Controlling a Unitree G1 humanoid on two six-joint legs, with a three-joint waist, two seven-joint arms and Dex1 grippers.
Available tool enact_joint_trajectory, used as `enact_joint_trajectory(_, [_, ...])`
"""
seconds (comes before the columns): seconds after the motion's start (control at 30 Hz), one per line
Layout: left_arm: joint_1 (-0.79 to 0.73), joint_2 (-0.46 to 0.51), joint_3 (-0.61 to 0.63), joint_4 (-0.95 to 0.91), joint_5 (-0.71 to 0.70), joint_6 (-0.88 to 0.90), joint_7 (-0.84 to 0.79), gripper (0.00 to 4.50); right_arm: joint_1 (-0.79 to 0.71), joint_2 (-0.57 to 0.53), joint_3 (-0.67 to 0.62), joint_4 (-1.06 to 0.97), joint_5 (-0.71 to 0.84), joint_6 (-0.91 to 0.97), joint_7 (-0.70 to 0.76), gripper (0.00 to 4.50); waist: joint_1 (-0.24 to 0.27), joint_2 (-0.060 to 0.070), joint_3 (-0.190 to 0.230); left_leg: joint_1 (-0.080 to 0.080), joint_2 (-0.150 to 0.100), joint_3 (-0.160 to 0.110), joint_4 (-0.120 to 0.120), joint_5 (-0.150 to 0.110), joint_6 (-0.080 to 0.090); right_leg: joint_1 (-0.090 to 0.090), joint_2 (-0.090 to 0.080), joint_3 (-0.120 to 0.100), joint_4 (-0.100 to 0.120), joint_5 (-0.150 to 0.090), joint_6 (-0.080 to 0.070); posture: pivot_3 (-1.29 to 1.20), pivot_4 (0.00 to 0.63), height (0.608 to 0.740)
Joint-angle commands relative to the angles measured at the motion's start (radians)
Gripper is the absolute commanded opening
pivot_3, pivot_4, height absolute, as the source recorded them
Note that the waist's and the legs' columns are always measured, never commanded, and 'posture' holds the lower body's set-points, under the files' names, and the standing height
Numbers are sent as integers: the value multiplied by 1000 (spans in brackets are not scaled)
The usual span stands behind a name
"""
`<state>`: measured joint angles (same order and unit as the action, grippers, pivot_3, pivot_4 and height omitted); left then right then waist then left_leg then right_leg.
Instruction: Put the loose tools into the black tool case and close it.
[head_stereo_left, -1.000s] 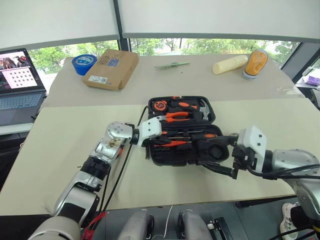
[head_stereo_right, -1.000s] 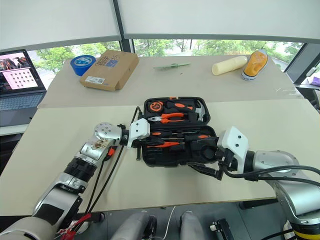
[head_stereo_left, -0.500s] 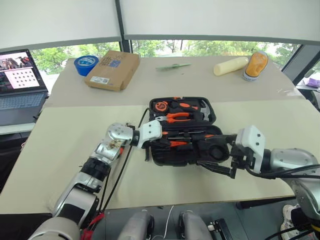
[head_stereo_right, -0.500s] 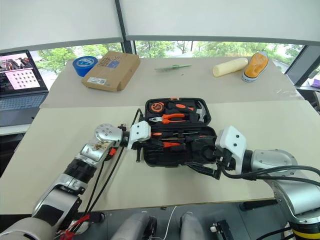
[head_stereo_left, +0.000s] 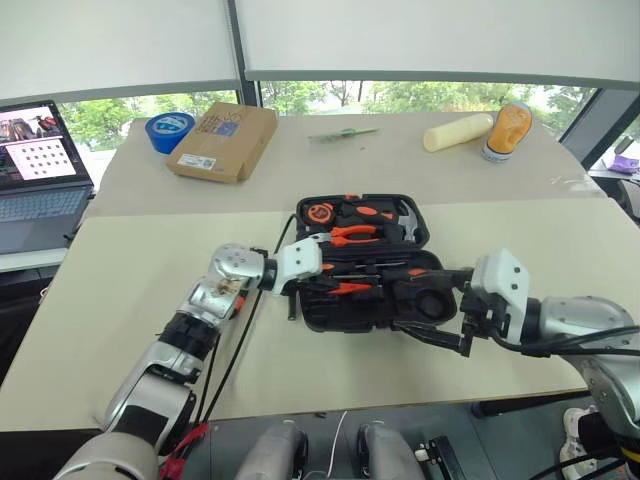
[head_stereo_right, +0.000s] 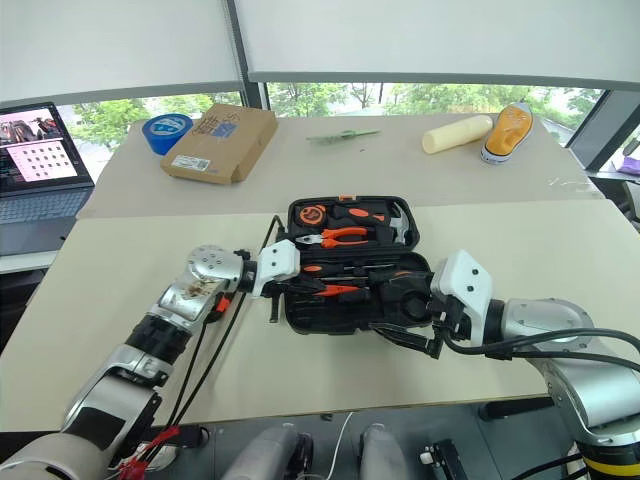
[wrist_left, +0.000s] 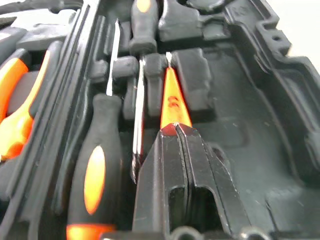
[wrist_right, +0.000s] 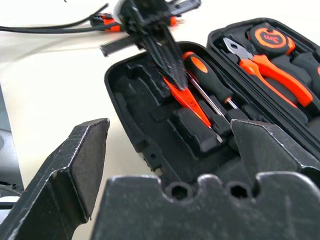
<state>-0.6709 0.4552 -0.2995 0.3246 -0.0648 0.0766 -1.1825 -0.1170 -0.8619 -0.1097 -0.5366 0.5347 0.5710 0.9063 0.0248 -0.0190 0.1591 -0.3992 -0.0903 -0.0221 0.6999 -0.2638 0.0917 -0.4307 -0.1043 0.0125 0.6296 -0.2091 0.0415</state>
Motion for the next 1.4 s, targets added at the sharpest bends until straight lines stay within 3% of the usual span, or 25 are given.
enact_joint_trajectory(0.03, [29,109,157,-189,-80,119,40,287,-69,12,16,37,3,-27,23,4500,-9,0,0,-1,0,0,-1,0,-1,-2,0,0,1,0,0,0,150,738])
enact_joint_trajectory(0.17, [97,205,247,-334,-169,270,33,1465,-109,15,31,66,8,-33,54,4500,-12,0,0,-7,0,0,-2,5,-8,-9,0,0,2,0,0,0,150,738])
enact_joint_trajectory(0.27, [318,364,474,-619,-283,500,47,2566,-179,27,58,97,25,-52,112,4500,-32,0,1,-7,0,1,-4,5,-8,-9,0,0,0,0,0,0,150,738])
enact_joint_trajectory(0.33, [440,364,591,-735,-332,589,118,3329,-208,39,64,120,29,-62,136,4500,-38,0,1,-6,1,3,-6,3,-8,-10,0,1,1,0,0,0,150,738])
enact_joint_trajectory(0.43, [740,344,799,-848,-308,645,177,4427,-260,63,86,160,40,-68,184,4500,-37,1,1,-5,1,3,-6,3,-8,-9,0,-1,-2,0,0,0,150,738])
enact_joint_trajectory(0.53, [950,325,894,-832,-251,606,213,4427,-282,62,116,184,27,-87,236,4500,-35,0,1,-2,1,3,-8,3,-8,-7,-1,0,-2,0,-1,0,150,738])
enact_joint_trajectory(0.6, [1007,319,919,-825,-260,612,231,4427,-294,69,126,200,19,-93,244,4500,-18,0,1,-1,1,2,-7,3,-8,-7,-2,-1,-2,0,-1,0,150,738])
enact_joint_trajectory(0.7, [977,322,928,-861,-327,700,268,4427,-301,77,134,210,12,-97,246,4500,7,0,1,0,0,-1,-6,-5,-10,-6,-4,-2,-4,0,-2,0,150,738])
enact_joint_trajectory(0.87, [786,383,864,-903,-449,925,343,4427,-294,79,138,196,14,-91,245,4500,17,0,1,0,-1,-1,-4,-4,-12,-6,-3,-7,-3,1,-2,0,150,738])
enact_joint_trajectory(1.07, [399,400,571,-829,-486,1288,511,4427,-270,85,131,165,17,-82,216,4500,9,-1,1,0,-1,1,-5,0,-19,-6,0,-6,1,1,-2,0,150,738])
enact_joint_trajectory(1.23, [233,358,376,-735,-451,1368,591,4427,-244,90,129,127,16,-75,178,4500,-7,-1,1,-2,0,1,-6,2,-18,-8,5,-3,2,2,-3,0,150,738])
enact_joint_trajectory(1.33, [201,350,210,-667,-333,1318,694,4427,-221,89,132,103,4,-77,152,4500,-16,-1,1,-2,1,1,-7,3,-17,-8,6,-2,1,1,-3,0,150,738])
enact_joint_trajectory(1.4, [179,287,218,-656,-349,1361,716,4427,-211,85,130,92,5,-78,148,4500,-14,-1,1,-2,1,1,-8,4,-15,-8,6,0,1,1,-3,0,150,738])
